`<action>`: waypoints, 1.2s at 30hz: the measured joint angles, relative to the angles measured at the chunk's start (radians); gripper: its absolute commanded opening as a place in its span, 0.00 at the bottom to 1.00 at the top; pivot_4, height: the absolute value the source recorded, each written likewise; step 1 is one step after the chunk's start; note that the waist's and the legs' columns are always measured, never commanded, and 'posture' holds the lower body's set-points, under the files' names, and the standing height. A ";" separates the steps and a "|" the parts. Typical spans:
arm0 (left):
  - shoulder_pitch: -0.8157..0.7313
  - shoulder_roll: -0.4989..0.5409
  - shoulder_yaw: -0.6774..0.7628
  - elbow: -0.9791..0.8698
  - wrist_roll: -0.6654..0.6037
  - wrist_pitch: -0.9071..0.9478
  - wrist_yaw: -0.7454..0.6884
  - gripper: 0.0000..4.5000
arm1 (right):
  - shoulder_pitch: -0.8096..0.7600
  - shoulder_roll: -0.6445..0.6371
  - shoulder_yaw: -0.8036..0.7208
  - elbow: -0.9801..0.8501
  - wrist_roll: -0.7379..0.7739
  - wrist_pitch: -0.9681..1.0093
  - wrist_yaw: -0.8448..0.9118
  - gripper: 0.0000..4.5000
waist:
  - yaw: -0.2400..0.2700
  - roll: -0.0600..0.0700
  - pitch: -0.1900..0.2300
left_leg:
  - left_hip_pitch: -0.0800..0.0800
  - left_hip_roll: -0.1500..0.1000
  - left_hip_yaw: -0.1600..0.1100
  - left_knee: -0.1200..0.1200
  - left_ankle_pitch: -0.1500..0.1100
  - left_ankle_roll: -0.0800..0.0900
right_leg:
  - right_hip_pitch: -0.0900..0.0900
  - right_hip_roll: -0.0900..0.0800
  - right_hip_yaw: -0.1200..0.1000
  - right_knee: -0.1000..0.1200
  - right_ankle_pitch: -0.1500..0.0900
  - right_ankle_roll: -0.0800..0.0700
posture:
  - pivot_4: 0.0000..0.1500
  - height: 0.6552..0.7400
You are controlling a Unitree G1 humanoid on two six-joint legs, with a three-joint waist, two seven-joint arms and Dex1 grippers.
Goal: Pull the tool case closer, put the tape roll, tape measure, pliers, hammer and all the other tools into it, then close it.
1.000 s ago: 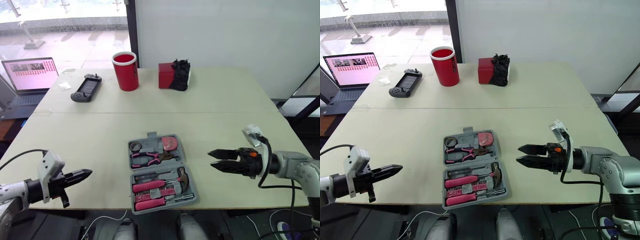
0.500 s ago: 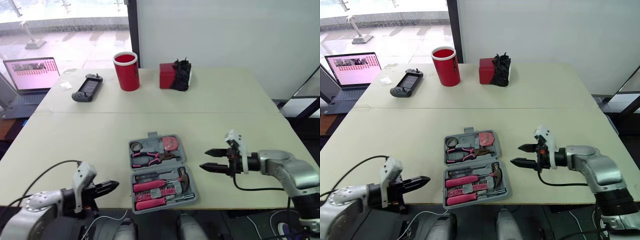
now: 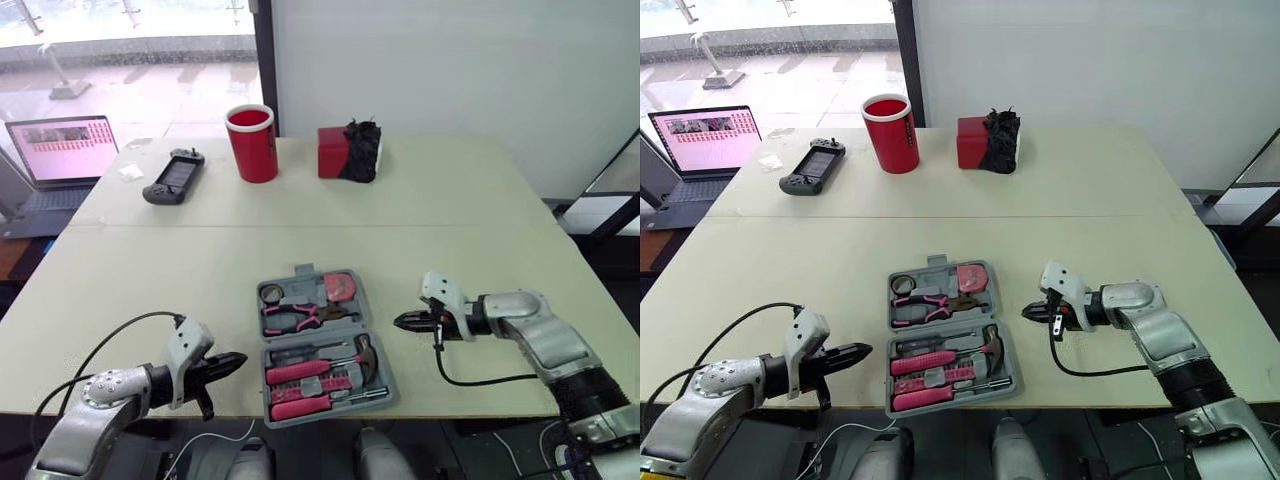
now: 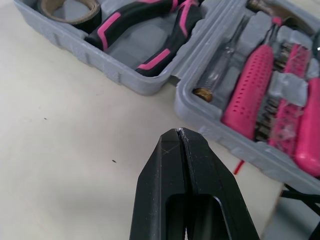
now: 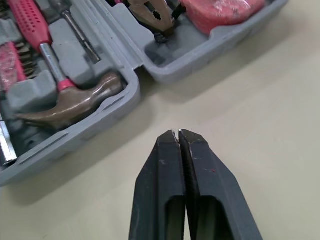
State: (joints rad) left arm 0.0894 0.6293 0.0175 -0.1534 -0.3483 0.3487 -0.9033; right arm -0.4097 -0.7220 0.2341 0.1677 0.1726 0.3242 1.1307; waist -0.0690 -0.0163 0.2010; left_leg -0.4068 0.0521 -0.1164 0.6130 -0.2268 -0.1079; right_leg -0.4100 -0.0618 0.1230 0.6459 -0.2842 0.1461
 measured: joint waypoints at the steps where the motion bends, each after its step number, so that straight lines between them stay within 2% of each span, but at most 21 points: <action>1: -0.020 -0.012 -0.016 0.022 0.014 -0.010 0.001 0.00 | -0.009 0.014 0.015 0.016 -0.014 -0.016 -0.004 0.01 | 0.000 0.000 0.000 | 0.000 0.000 0.000 0.000 0.000 0.000 | 0.000 0.000 0.000 0.000 0.001 0.002 | 1.00 1.00; 10: -0.113 -0.054 -0.096 0.123 0.076 -0.050 -0.007 0.00 | -0.036 0.070 0.040 0.084 -0.072 -0.069 -0.016 0.01 | 0.000 0.000 0.000 | 0.000 0.000 -0.001 0.000 0.000 0.000 | 0.001 0.000 0.000 0.001 0.001 0.003 | 1.00 1.00; 18: -0.203 -0.110 -0.127 0.215 0.101 -0.060 -0.018 0.00 | -0.004 0.093 0.031 0.036 -0.072 -0.027 -0.023 0.01 | 0.018 0.001 -0.001 | 0.001 -0.001 -0.001 0.001 0.000 0.000 | 0.002 0.000 -0.001 0.001 0.001 0.004 | 1.00 1.00; 36: -0.327 -0.148 -0.144 0.338 0.154 -0.100 -0.030 0.00 | 0.041 0.075 0.001 -0.042 -0.072 0.092 -0.027 0.01 | 0.027 0.001 -0.001 | 0.001 -0.001 -0.002 0.001 0.000 0.000 | 0.003 0.000 -0.001 0.001 0.002 0.005 | 1.00 1.00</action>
State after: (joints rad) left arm -0.2376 0.4809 -0.1266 0.1841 -0.1946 0.2484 -0.9334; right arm -0.3682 -0.6467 0.2355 0.1257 0.1001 0.4159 1.1039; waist -0.0424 -0.0156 0.2003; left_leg -0.4057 0.0515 -0.1180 0.6141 -0.2265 -0.1081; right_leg -0.4067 -0.0620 0.1218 0.6470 -0.2826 0.1507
